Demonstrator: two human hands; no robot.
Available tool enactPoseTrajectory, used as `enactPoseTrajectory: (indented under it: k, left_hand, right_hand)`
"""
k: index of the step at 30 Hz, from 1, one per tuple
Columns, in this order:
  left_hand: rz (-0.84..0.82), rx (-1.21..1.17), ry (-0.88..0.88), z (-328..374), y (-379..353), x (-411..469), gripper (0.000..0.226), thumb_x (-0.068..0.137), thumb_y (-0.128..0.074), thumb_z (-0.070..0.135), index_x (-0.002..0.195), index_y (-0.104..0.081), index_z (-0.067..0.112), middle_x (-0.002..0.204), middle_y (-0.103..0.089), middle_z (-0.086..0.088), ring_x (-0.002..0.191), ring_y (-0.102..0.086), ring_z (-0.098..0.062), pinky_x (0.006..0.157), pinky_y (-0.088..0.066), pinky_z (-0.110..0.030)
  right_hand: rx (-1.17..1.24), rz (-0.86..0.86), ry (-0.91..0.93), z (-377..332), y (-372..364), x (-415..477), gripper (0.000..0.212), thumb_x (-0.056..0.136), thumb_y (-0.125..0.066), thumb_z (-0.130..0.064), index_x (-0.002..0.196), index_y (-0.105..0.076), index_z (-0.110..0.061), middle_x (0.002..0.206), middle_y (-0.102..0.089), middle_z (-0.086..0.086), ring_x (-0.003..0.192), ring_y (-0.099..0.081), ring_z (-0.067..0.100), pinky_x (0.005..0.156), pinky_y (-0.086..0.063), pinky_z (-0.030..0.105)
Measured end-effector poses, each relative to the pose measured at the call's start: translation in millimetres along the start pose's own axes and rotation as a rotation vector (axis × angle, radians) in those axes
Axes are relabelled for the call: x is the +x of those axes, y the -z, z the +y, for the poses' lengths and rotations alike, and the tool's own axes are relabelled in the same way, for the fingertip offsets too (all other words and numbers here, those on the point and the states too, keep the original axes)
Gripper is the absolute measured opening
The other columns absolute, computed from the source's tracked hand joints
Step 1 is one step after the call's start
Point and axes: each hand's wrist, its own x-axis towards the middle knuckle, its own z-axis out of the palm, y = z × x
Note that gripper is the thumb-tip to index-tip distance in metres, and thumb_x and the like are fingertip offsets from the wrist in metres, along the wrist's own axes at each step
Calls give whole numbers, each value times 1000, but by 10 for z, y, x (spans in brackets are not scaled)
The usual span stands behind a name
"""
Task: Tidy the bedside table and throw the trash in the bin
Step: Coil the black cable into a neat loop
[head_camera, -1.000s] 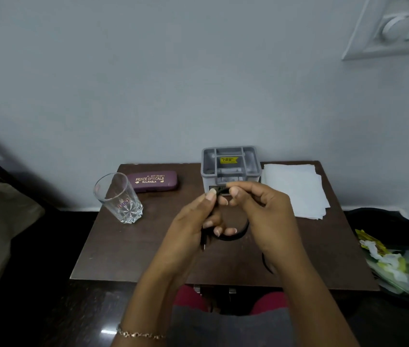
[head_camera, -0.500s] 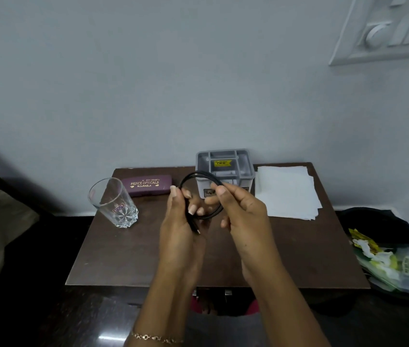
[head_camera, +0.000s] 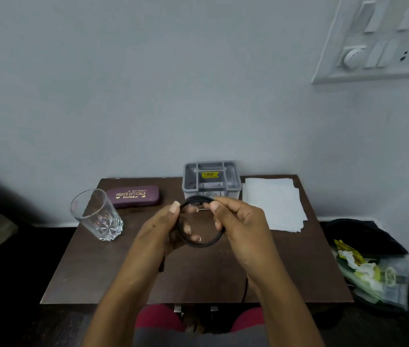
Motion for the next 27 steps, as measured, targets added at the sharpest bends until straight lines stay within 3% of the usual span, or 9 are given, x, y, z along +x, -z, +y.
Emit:
enactPoseTrajectory:
  k: [3, 8, 13, 17, 21, 24, 27]
  left_hand:
    - [17, 124, -118, -12, 0, 1, 28, 82, -51, 34, 89, -67, 12, 71, -61, -1, 72, -62, -11, 77, -56, -25]
    - [56, 263, -164, -15, -64, 36, 37, 87, -42, 41, 70, -57, 11, 53, -43, 6, 56, -48, -15, 57, -46, -23]
    - [123, -111, -46, 52, -217, 79, 34, 97, -42, 31, 71, -52, 11, 50, -34, 8, 46, -41, -7, 53, -47, -20]
    - [117, -427, 71, 82, -299, 157, 31, 97, -43, 30, 74, -53, 10, 50, -30, 7, 38, -27, -3, 37, -32, -15]
    - [140, -642, 117, 69, -319, 147, 29, 98, -40, 28, 78, -52, 11, 49, -31, 8, 34, -27, -4, 40, -27, -14]
    - [153, -765, 125, 73, -268, 112, 29, 98, -39, 28, 75, -50, 14, 48, -30, 9, 30, -26, -3, 32, -27, -11]
    - [117, -781, 141, 100, -153, 79, 26, 96, -41, 29, 76, -51, 15, 52, -29, 9, 31, -25, -4, 30, -20, -10]
  right_hand:
    - [-92, -38, 32, -3, 15, -21, 15, 91, -57, -26, 88, -73, -25, 54, -57, -14, 54, -51, -3, 59, -40, 12]
    - [-146, 3, 81, 7, -80, -45, 14, 90, -58, -30, 86, -71, -30, 61, -62, -11, 62, -58, -1, 62, -43, 11]
    - [-56, 82, 97, 11, -159, -35, 14, 91, -57, -30, 86, -69, -34, 74, -71, -8, 65, -59, 1, 61, -43, 23]
    - [93, 48, -5, -9, -147, -40, 18, 94, -52, -29, 92, -69, -32, 73, -71, -6, 57, -54, -2, 52, -43, 17]
    - [318, 2, -150, 17, -145, -60, 19, 93, -54, -30, 96, -71, -23, 73, -70, -4, 74, -61, 10, 64, -48, 17]
    - [285, -87, -158, 14, -170, -67, 21, 93, -52, -33, 97, -70, -24, 75, -71, -3, 65, -56, 7, 57, -44, 14]
    - [102, -127, -116, 23, -108, -48, 16, 94, -52, -30, 96, -67, -33, 88, -72, -2, 52, -53, 2, 49, -40, 11]
